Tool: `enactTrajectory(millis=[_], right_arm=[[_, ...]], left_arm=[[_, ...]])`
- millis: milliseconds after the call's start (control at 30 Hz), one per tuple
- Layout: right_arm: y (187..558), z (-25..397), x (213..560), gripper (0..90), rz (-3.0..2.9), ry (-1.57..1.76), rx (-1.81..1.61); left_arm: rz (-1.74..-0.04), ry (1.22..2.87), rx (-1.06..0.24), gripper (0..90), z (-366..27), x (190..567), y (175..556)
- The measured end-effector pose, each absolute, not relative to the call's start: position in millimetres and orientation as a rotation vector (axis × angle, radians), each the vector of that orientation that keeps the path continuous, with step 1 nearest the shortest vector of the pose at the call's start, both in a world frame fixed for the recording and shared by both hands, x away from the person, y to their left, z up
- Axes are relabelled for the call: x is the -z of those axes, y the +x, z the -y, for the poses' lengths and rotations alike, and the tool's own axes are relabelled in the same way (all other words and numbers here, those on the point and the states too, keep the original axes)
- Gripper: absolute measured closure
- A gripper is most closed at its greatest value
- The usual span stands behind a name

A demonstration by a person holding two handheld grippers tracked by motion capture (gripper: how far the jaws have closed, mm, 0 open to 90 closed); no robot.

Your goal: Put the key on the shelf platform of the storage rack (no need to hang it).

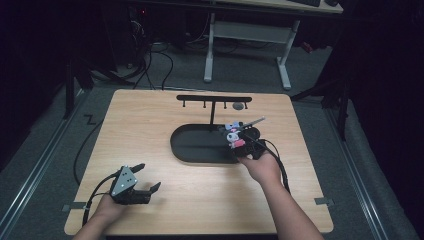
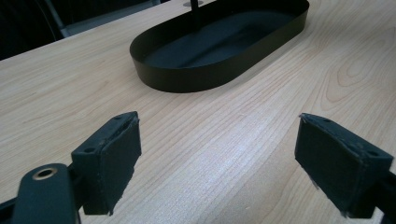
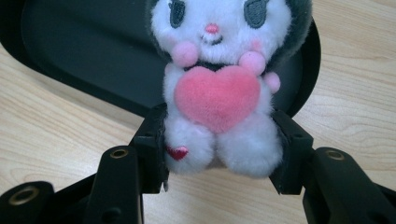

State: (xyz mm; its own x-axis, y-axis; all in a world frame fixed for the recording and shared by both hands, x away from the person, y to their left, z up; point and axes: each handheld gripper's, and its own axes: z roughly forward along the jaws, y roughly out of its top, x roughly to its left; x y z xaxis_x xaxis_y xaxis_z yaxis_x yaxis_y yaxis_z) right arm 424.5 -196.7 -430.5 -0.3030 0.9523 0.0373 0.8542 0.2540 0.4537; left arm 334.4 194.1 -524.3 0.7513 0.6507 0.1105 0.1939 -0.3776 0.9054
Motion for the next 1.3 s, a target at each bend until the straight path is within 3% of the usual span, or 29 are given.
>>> enactTrajectory(millis=[833, 1300], right_arm=[[459.1, 194.3, 458.8, 48.5, -2.255, 1.771, -0.558], [451.3, 190.9, 467.6, 48.3, -2.292, 1.791, -0.536]], left_arm=[[-0.655, 1.923, -0.560, 15.4, -195.6, 524.3, 334.7], [-0.648, 1.928, -0.562, 15.4, -194.8, 524.3, 334.6]])
